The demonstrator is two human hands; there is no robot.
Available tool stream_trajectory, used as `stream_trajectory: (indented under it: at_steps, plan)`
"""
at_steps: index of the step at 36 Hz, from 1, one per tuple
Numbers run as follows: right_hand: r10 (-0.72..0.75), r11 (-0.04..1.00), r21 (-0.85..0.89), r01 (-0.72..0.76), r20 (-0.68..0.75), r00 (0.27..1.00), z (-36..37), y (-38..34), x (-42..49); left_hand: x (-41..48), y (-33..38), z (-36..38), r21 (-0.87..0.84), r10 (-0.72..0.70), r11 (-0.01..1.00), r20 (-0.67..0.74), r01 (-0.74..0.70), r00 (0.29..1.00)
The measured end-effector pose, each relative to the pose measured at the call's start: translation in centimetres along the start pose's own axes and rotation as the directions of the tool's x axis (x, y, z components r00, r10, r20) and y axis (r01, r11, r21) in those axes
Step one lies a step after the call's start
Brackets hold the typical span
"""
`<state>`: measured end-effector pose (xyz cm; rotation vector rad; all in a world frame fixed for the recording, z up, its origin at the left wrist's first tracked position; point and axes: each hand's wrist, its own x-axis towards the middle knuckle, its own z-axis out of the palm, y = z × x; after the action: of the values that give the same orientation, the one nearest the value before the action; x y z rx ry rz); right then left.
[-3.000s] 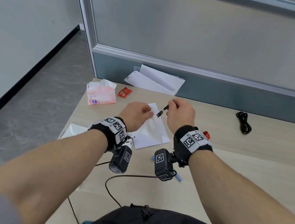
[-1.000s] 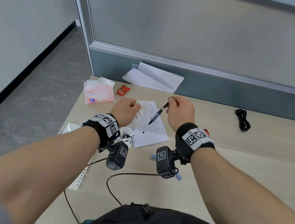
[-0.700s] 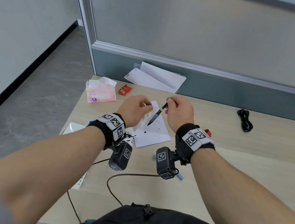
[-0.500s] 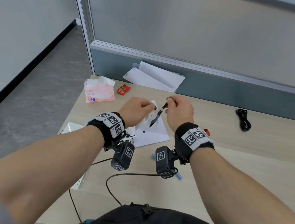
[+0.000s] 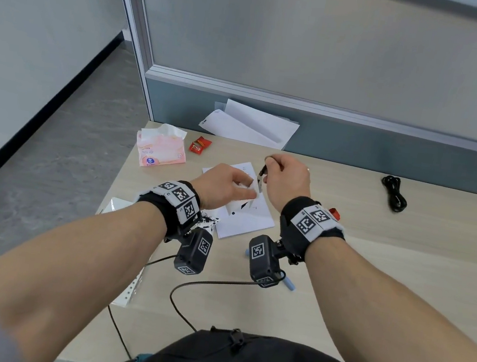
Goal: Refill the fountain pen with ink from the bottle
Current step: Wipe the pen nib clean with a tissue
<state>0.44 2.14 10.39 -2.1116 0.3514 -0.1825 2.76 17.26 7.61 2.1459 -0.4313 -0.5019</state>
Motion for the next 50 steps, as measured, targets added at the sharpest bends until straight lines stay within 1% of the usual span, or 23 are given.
stream_trajectory:
  at_steps: [7, 12, 18, 23, 26, 28, 30, 32, 34, 37, 41, 46, 50]
  plan:
    - [-0.002, 1.0, -0.01, 0.002, 0.0, 1.0, -0.4, -0.1, 0.2, 0.0, 0.5, 0.1, 0.086, 0.001, 0.996, -0.006, 0.0, 1.0]
    - [0.001, 1.0, -0.007, -0.002, -0.007, 1.0, -0.5, -0.2, 0.4, 0.0, 0.4, 0.2, 0.08, -0.004, 0.997, -0.062, 0.009, 0.998]
    - [0.025, 1.0, -0.018, -0.025, -0.028, 0.999, -0.8, -0.1, 0.8, 0.3, 0.3, 0.3, 0.11, 0.004, 0.994, -0.113, 0.009, 0.994]
    - [0.045, 0.999, -0.003, -0.045, -0.071, 0.996, -1.2, 0.0, 1.0, 0.6, -0.4, -0.1, 0.042, -0.024, 0.999, -0.218, 0.034, 0.976]
    - [0.075, 0.997, 0.022, -0.073, -0.103, 0.992, -1.5, 0.1, 1.1, 0.7, -1.0, -0.6, -0.022, -0.08, 0.997, -0.315, 0.077, 0.946]
    - [0.081, 0.997, 0.02, -0.079, -0.118, 0.99, -1.7, 0.2, 1.2, 0.7, -1.5, -0.8, -0.035, -0.127, 0.992, -0.352, 0.122, 0.927]
    - [0.087, 0.996, 0.013, -0.086, -0.122, 0.989, -1.7, 0.3, 1.2, 0.6, -1.9, -0.9, -0.055, -0.162, 0.987, -0.357, 0.153, 0.92]
    - [0.095, 0.996, 0.014, -0.094, -0.122, 0.988, -1.5, 0.2, 1.2, 0.4, -2.1, -1.1, -0.101, -0.169, 0.985, -0.331, 0.143, 0.928]
    - [0.101, 0.995, 0.019, -0.099, -0.123, 0.987, -1.5, 0.2, 1.2, 0.3, -1.9, -1.3, -0.126, -0.154, 0.985, -0.299, 0.121, 0.942]
    - [0.107, 0.994, 0.026, -0.104, -0.13, 0.986, -1.6, 0.3, 1.2, 0.4, -1.2, -0.9, -0.119, -0.094, 0.991, -0.256, 0.065, 0.962]
    - [0.111, 0.994, 0.03, -0.108, -0.13, 0.985, -1.6, 0.4, 1.0, 0.6, 0.2, 0.1, -0.063, -0.008, 0.998, -0.251, -0.008, 0.968]
    - [0.143, 0.989, 0.06, -0.137, -0.122, 0.982, -1.4, 0.4, 0.8, 0.4, 0.3, 1.3, 0.143, 0.059, 0.989, -0.209, -0.029, 0.976]
    - [0.185, 0.98, 0.101, -0.172, -0.136, 0.973, -1.6, 0.4, 0.8, 0.6, 0.2, 1.8, 0.33, 0.136, 0.942, -0.202, -0.064, 0.97]
